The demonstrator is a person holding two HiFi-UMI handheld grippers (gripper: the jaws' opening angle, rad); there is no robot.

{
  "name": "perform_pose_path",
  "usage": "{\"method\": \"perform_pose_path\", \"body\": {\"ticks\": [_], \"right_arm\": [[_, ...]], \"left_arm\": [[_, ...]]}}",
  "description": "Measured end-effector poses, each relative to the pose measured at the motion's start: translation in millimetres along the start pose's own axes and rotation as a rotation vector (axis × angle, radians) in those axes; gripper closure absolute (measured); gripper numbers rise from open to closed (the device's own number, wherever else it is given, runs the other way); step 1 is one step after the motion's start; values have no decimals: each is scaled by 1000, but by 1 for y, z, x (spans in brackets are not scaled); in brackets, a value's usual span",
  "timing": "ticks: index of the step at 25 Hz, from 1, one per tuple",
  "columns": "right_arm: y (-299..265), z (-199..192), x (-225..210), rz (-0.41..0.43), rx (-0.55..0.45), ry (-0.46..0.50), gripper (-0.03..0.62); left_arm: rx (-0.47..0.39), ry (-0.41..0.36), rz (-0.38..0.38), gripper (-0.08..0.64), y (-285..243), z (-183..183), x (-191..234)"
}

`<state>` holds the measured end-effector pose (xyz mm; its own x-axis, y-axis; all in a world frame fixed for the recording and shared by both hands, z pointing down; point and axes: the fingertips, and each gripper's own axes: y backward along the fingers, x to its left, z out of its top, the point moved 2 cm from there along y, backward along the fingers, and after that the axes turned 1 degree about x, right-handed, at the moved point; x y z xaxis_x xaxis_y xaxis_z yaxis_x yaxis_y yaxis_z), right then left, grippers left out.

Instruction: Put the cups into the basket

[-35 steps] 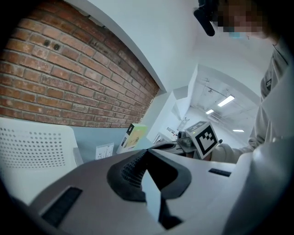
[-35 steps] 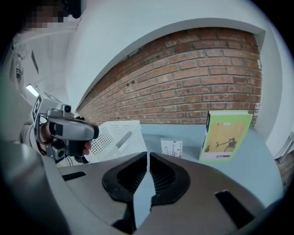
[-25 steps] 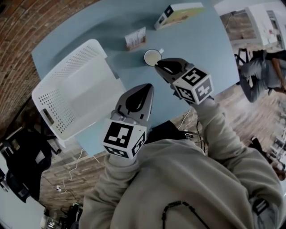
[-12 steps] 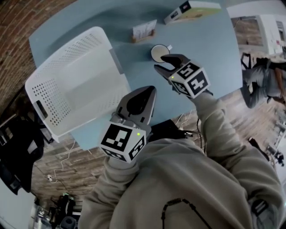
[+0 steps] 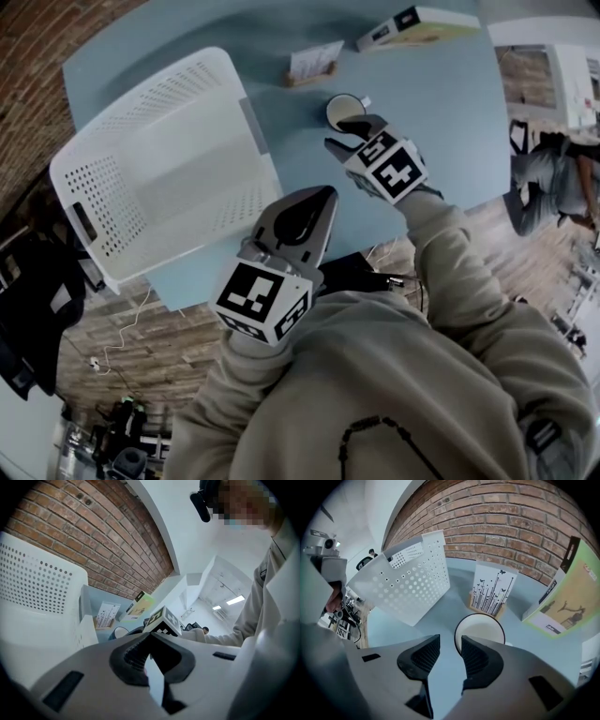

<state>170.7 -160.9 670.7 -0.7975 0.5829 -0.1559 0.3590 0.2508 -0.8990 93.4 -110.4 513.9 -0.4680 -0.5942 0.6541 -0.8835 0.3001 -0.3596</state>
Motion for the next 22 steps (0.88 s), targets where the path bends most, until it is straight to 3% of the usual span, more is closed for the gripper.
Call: {"method": "perform_pose_path", "body": {"ticks": [6,9,11,17,22], "right_arm": [[-10,-2,-1,-36,87,87,450],[-13,-1,-5,-102,126,186,530],[-14,1,-6,-115,135,223,546],[-16,-1,-6,-122,134,216,551],[-16,-1,-7,-115,127,194,552]], "left_arm": [[12,-9,8,565,1,-2,1],[35,-36,4,565,1,-6,-3],[41,-35,-3,565,2,-7,-4],[39,-20,-6,565,7,-6,2],[63,-58,-13,565,5,-13,1]]}}
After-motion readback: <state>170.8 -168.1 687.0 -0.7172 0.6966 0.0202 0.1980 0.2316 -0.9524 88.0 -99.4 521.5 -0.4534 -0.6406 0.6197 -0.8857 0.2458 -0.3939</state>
